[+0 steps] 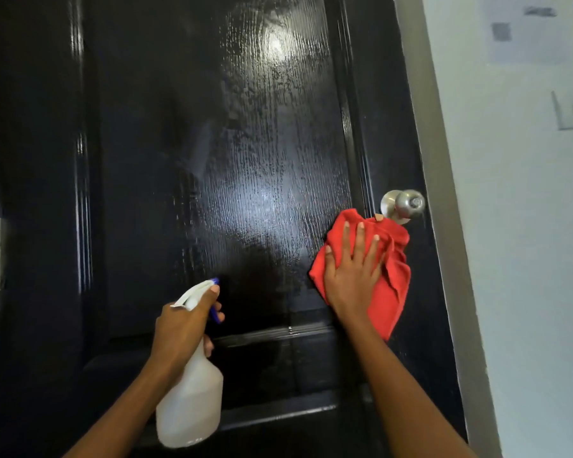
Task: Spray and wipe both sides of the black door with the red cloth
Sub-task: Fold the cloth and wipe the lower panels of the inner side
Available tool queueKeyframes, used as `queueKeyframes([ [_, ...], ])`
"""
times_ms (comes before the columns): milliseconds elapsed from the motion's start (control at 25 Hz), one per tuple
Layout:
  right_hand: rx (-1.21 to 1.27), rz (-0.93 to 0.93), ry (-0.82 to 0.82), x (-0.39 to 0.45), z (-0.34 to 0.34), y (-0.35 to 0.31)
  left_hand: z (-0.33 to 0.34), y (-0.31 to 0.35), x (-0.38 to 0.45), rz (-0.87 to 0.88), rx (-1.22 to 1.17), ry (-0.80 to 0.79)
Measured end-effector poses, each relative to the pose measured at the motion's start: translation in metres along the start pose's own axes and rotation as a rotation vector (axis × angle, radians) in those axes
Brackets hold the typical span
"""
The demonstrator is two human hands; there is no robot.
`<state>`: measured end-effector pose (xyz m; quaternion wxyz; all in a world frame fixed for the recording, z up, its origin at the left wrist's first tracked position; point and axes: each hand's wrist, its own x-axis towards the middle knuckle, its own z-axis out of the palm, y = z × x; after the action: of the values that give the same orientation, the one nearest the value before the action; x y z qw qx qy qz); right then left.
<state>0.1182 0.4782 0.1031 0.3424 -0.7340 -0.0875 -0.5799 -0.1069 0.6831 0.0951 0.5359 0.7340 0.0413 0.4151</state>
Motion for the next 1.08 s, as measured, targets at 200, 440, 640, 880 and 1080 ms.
queueKeyframes([
  [200, 0.051, -0.468, -0.122, -0.073, 0.021, -0.051, 0.003, -0.010, -0.007, 0.005, -0.042, 0.009],
  [440, 0.163, -1.072, -0.484, -0.109, 0.020, -0.034, 0.005, -0.021, -0.009, -0.004, -0.152, 0.021],
  [640, -0.048, -0.828, -0.330, -0.091, -0.022, 0.098, 0.036, -0.021, -0.018, -0.027, -0.175, -0.073],
  [880, -0.144, -0.160, -0.221, -0.103, -0.031, 0.152, 0.067, -0.021, -0.033, -0.069, -0.134, -0.158],
  [1080, -0.036, -0.287, -0.273, -0.140, -0.003, 0.050, 0.061, -0.027, -0.039, -0.086, -0.082, -0.135],
])
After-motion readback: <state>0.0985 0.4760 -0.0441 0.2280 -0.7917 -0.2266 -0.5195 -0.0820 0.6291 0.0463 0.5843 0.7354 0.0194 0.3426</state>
